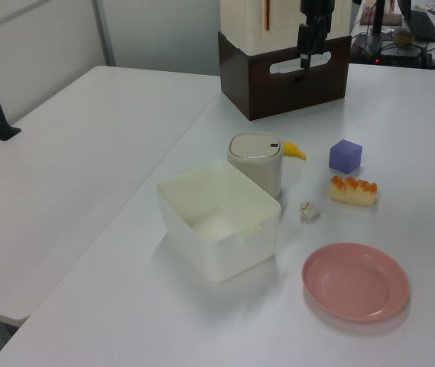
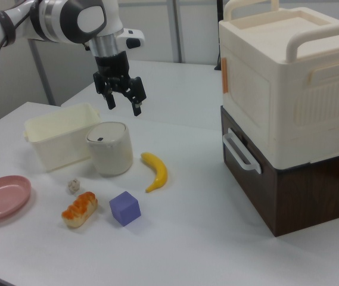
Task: Put the bread on a plate
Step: 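Move the open gripper toward the orange-glazed bread roll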
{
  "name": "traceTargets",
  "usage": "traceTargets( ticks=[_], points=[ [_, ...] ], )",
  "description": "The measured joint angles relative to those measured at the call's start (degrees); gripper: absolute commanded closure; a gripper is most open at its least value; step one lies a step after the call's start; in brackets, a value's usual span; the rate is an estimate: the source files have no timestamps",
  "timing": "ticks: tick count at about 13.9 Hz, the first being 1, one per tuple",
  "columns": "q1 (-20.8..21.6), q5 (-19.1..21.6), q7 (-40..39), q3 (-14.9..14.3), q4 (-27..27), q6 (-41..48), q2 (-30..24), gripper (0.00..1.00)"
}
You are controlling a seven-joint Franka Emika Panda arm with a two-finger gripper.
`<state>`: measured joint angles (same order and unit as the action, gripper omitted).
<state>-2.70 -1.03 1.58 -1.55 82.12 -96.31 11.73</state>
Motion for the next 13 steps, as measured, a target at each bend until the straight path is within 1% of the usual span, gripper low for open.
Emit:
traceTargets(
  ticks=[11,13],
  points=[
    [-0.9,0.0,0.0,-0.5,0.1,0.1,0.3,0.0],
    [-0.9,0.0,-1.3,-0.5,0.1,0.6,0.3,0.0]
  ],
)
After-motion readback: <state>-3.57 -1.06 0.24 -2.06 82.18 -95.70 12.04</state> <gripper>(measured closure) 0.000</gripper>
